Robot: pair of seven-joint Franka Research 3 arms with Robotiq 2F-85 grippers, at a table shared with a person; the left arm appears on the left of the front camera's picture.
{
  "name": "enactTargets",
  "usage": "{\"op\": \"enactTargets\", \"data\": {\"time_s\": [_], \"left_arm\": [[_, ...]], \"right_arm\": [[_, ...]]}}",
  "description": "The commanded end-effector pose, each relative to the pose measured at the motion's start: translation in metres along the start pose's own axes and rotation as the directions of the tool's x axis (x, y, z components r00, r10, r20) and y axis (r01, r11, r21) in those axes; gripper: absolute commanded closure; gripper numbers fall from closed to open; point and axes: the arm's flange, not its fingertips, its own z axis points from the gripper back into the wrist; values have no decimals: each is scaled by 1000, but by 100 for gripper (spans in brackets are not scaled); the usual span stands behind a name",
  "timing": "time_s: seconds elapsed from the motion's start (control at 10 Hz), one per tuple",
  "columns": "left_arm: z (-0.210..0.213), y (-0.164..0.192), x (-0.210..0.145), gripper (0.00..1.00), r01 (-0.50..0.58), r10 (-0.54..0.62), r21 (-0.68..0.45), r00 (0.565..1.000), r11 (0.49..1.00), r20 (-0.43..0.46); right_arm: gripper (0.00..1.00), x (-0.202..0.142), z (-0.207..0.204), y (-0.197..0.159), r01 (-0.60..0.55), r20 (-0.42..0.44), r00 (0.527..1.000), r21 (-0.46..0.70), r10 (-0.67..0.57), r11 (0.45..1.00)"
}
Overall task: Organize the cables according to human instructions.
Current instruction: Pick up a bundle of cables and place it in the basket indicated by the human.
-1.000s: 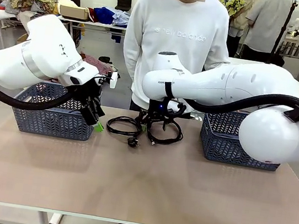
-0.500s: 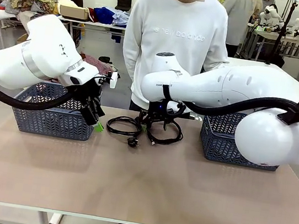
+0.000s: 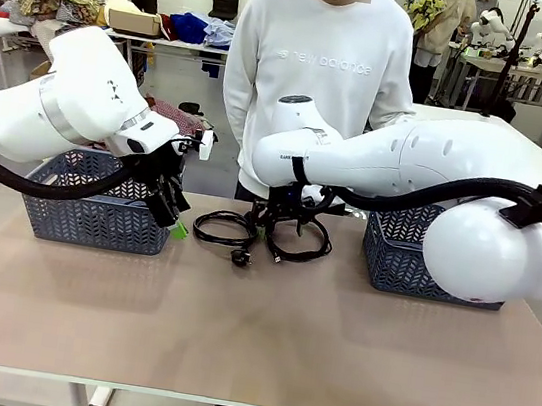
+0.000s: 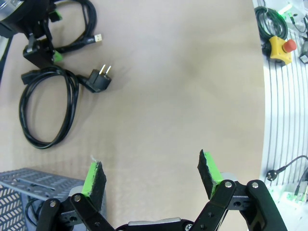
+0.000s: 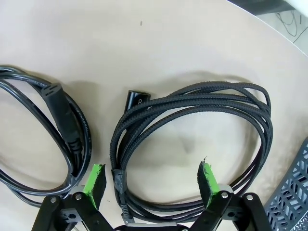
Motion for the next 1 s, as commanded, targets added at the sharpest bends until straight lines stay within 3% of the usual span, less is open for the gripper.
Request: {"op": "enactTargets", "data": {"time_s": [0.0,0.2,0.5,0.6,0.7,0.8,0.9], "left_arm": [[1,1,0,0,-1,1,1,1000,1000,1],[1,1,0,0,-1,1,1,1000,1000,1],[1,1,0,0,-1,1,1,1000,1000,1],[1,1,0,0,-1,1,1,1000,1000,1],[1,1,0,0,-1,1,1,1000,1000,1],[1,1,0,0,-1,1,1,1000,1000,1],[1,1,0,0,-1,1,1,1000,1000,1]], "right_arm": [[0,10,5,8,26,-5,1000,-42,-26,999],[4,8,5,9,22,-10,1000,-46,-23,999],[29,7,6,11,19,-2,1000,-46,-19,999],[22,7,7,11,18,1,1000,-46,-18,999],[47,6,6,12,15,1,1000,-45,-15,999],[40,6,7,13,14,5,1000,-46,-13,999],[65,6,7,14,12,11,1000,-46,-11,999]]}}
